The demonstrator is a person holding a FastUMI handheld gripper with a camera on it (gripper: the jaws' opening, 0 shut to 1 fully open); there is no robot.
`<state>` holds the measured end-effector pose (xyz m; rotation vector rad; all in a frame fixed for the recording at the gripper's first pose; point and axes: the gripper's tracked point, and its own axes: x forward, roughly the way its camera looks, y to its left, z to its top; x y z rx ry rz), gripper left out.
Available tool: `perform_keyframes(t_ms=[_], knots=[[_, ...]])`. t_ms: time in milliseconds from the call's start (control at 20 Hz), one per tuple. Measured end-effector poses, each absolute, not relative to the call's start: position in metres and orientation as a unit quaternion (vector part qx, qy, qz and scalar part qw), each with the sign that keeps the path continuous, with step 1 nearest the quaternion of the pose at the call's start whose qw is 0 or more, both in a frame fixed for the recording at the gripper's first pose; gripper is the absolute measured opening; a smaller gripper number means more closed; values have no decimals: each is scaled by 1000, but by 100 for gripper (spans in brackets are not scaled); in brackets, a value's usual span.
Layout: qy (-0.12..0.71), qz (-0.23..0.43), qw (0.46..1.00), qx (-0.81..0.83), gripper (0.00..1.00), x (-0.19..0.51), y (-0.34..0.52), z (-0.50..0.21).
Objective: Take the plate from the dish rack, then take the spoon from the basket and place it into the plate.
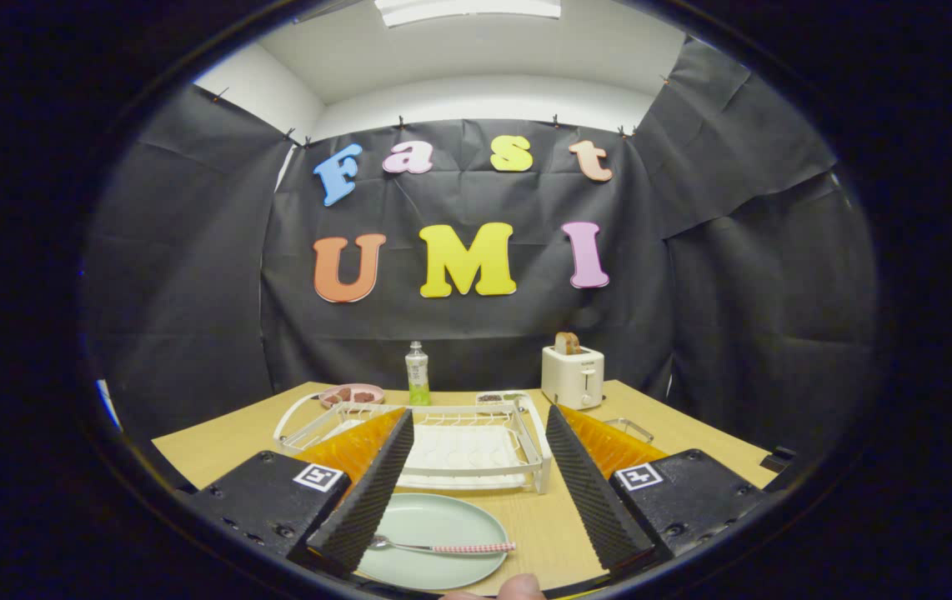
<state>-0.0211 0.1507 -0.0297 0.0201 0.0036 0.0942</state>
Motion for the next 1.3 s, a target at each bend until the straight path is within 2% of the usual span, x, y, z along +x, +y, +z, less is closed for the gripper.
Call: perform_keyframes(t_ms=[1300], knots=[[0, 6, 1000, 25, 100, -21, 135, -28]])
